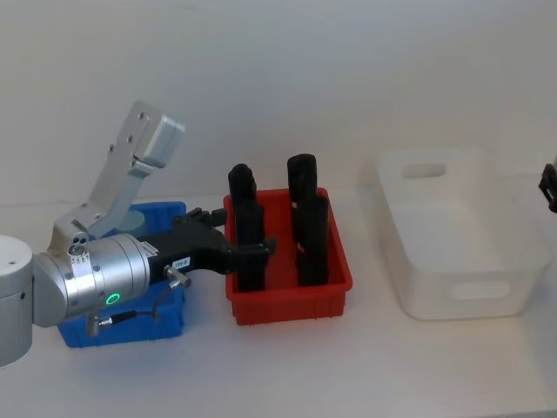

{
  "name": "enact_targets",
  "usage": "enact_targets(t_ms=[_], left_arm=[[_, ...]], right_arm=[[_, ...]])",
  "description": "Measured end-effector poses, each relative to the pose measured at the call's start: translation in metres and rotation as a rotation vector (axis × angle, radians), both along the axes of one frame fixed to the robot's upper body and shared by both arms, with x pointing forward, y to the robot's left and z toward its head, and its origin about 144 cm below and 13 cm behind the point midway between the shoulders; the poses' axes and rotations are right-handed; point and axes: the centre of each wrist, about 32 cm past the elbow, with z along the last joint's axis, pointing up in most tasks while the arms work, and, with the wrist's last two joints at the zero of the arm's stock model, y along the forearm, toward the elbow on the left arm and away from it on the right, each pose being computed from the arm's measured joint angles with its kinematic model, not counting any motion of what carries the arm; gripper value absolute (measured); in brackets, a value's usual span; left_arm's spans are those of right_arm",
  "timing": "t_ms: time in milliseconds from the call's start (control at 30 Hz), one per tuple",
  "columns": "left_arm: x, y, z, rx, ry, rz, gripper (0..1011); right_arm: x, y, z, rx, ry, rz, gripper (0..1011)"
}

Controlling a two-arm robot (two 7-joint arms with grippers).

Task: Pick the cotton swabs from the blue box and place them into the white box.

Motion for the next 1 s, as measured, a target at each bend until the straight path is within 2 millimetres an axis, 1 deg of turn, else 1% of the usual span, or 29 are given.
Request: enact_targets(t_ms=[433, 1000], left_arm=[[0.000, 0.000, 0.000, 0.000, 0.000, 0.000, 1004], [0.000, 0.000, 0.000, 0.000, 0.000, 0.000, 1004]], right_arm=[[0.003, 0.002, 0.003, -0.002, 0.012, 0.074, 636], [0.020, 0.010, -0.007, 0.005, 0.126, 0.208, 636]])
